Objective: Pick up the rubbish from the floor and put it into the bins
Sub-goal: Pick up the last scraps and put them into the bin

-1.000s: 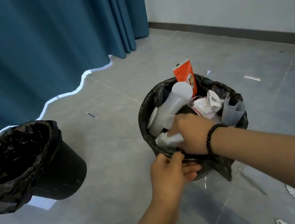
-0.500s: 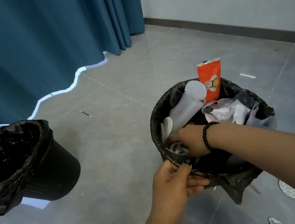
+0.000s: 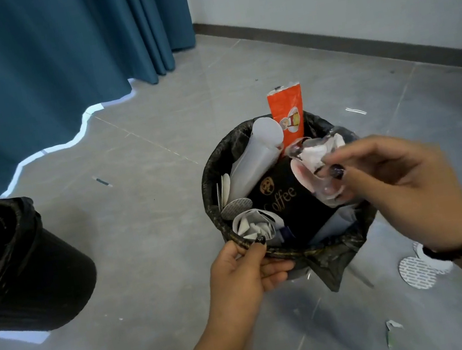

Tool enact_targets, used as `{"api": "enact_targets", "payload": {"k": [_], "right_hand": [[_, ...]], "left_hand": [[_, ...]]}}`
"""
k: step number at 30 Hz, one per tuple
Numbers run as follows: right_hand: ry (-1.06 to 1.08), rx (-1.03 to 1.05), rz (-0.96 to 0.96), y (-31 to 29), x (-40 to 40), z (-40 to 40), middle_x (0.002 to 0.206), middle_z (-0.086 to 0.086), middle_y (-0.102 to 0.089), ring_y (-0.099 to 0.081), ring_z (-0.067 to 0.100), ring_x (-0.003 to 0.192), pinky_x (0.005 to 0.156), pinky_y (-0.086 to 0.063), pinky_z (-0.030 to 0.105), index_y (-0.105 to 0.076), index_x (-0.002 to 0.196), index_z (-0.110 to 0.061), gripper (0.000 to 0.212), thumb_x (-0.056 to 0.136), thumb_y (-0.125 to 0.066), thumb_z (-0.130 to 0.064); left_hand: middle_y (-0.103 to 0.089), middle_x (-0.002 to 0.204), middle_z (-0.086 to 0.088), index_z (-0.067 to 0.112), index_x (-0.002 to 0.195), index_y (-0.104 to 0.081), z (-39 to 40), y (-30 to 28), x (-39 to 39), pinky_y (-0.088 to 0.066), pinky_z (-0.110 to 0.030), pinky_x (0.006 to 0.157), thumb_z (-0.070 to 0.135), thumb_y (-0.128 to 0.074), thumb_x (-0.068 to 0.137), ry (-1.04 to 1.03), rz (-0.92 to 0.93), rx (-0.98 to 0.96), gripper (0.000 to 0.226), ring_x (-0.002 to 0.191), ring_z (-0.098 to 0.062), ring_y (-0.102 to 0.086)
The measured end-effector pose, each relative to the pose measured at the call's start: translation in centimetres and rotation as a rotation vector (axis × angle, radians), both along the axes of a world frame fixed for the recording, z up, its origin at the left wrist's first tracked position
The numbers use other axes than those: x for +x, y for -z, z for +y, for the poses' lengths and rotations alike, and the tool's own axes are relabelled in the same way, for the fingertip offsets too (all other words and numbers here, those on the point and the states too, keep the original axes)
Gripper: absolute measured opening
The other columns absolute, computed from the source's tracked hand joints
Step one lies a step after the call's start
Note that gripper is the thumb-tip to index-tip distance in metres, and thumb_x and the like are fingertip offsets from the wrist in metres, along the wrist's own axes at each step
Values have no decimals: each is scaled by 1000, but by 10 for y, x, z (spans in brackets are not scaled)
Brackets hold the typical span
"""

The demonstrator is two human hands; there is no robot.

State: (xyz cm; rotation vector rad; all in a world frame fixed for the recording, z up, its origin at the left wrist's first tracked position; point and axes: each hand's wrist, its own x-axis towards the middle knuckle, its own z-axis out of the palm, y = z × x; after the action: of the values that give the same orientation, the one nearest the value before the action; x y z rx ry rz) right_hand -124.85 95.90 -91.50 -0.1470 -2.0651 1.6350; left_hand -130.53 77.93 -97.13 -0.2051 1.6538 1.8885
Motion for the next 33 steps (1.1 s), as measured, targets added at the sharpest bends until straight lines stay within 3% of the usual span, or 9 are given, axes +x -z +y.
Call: {"api": "enact_targets", "payload": {"k": [3, 8, 13, 18, 21, 25, 29, 31, 33], "right_hand": [[279, 31, -30, 45, 35, 8, 77, 4, -70, -66, 15, 59, 54, -54, 21, -69, 81, -16, 34, 83, -55, 16], [482, 154, -399, 139, 81, 23, 94, -4, -61, -64, 14, 71, 56, -54, 21, -66, 81, -29, 35, 80, -66, 6], [264, 327, -854, 211, 121, 38, 94, 0, -57, -61, 9, 68, 62, -41, 1, -56, 80, -39, 44, 73, -74, 0], [158, 397, -1087, 245, 139, 51, 87, -4, -50, -49, 7, 67, 66, -37, 10, -66, 90, -27, 22, 73, -78, -21], [101, 417, -1096, 251, 143, 53, 81, -13, -44, -46, 4, 68, 71, -39, 18, -60, 79, -31, 15, 77, -74, -25], [85, 395, -1094, 257, 143, 59, 81, -7, -50, -50, 5, 70, 64, -35, 10, -50, 60, -36, 32, 79, -71, -21], [78, 363, -1089, 253, 145, 69, 76, -12, -50, -50, 5, 70, 64, -35, 5, -49, 58, -38, 36, 77, -73, -19], [215, 291, -1023, 247, 145, 78, 74, -10, -55, -53, 7, 69, 63, -37, 5, -52, 58, -33, 33, 75, -75, -15], [432, 240, -924, 241, 144, 92, 77, -4, -58, -52, 7, 67, 62, -37, 6, -59, 66, -26, 25, 74, -76, -10]], "left_hand": [[-72, 80, -18, 1, 104, -60, 9, 0, -2, -58, -26, 57, 7, -50, 96, 9, 0, 7, 14, 67, -23, -73], [-72, 77, -13, -2, 108, -56, 21, 5, -4, -59, -25, 58, 9, -50, 97, -16, 38, 15, 17, 69, -23, -73], [-73, 74, -10, -1, 106, -56, 28, 11, -3, -58, -26, 56, 13, -51, 97, -28, 73, -10, 18, 70, -23, -73], [-73, 74, -5, 7, 98, -57, 28, 21, 6, -52, -28, 58, 27, -45, 99, -28, 129, -66, 23, 68, -16, -71], [-71, 73, -7, 9, 99, -54, 33, 26, 23, -49, -30, 57, 34, -34, 101, -122, 106, -29, 33, 60, -16, -66], [-66, 63, -9, 13, 84, -52, 51, 39, 50, -44, -32, 56, 31, -26, 101, -203, 41, -36, 36, 52, -20, -60], [-65, 62, -8, 6, 83, -54, 83, 80, 71, -43, -28, 52, 21, -35, 101, 0, -5, -131, 31, 50, -16, -60], [-66, 68, -8, 9, 78, -55, 99, 106, 76, -45, -25, 52, 14, -47, 97, 165, 74, -236, 21, 60, -17, -60], [-66, 80, -6, 16, 80, -56, 117, 126, 76, -49, -29, 65, 12, -56, 91, 319, 170, -368, 12, 76, -20, -61]]}}
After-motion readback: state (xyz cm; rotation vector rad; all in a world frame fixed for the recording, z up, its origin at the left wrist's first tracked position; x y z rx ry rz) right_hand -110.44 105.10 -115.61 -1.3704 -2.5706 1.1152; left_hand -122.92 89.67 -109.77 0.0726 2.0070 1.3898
